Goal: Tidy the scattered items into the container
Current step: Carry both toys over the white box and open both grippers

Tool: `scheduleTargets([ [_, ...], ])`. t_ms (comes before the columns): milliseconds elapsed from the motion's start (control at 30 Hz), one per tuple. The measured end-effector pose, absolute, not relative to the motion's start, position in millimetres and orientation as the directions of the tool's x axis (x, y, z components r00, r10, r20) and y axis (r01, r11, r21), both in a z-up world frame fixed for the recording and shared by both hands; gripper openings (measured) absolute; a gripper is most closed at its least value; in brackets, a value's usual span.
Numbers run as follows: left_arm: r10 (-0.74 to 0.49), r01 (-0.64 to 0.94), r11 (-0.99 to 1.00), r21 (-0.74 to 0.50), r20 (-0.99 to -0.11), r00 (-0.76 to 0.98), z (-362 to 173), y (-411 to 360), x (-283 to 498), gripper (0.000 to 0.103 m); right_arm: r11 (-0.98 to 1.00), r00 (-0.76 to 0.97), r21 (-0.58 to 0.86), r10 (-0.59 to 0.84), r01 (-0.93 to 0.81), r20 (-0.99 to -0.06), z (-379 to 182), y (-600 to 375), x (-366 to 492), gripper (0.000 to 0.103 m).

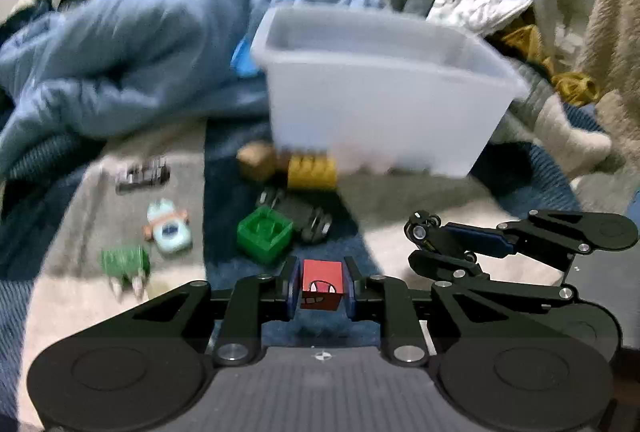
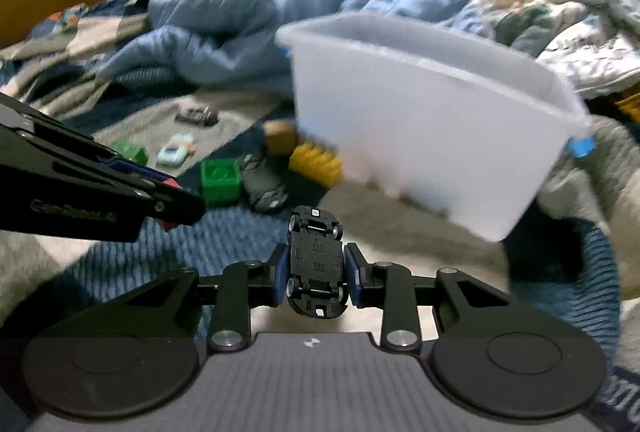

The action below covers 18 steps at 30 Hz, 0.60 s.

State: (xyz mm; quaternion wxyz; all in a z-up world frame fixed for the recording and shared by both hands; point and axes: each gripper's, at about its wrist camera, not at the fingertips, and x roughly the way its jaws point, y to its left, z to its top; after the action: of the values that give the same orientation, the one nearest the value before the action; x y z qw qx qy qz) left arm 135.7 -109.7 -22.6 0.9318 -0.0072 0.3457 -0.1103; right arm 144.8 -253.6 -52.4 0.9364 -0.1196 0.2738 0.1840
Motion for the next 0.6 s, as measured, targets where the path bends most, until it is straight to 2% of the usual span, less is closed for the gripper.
scheduleTargets([
  [367,-0.246,0.233,0.968,-0.088,-0.492,0.835,68.9,-142.2,191.1,0.025,0.95,0.901,-0.108,0.236,-0.292,-0.364,37.6,-293.7,172.7,0.033],
  [433,-0.245,0.242,0.968,-0.066,-0.461,0.853,82.1,-155.5,210.2,0.025,0.957,0.908,-0.097,0.224,-0.274,-0.353,43.3,-298.9,188.8,0.033],
  [600,-0.245,0.251,0.967,-0.048,-0.447,0.86,90.5,-179.5,250.4,0.025,0.97,0.903,-0.068,0.191,-0.235,-0.385,43.0,-309.5,228.1,0.033],
])
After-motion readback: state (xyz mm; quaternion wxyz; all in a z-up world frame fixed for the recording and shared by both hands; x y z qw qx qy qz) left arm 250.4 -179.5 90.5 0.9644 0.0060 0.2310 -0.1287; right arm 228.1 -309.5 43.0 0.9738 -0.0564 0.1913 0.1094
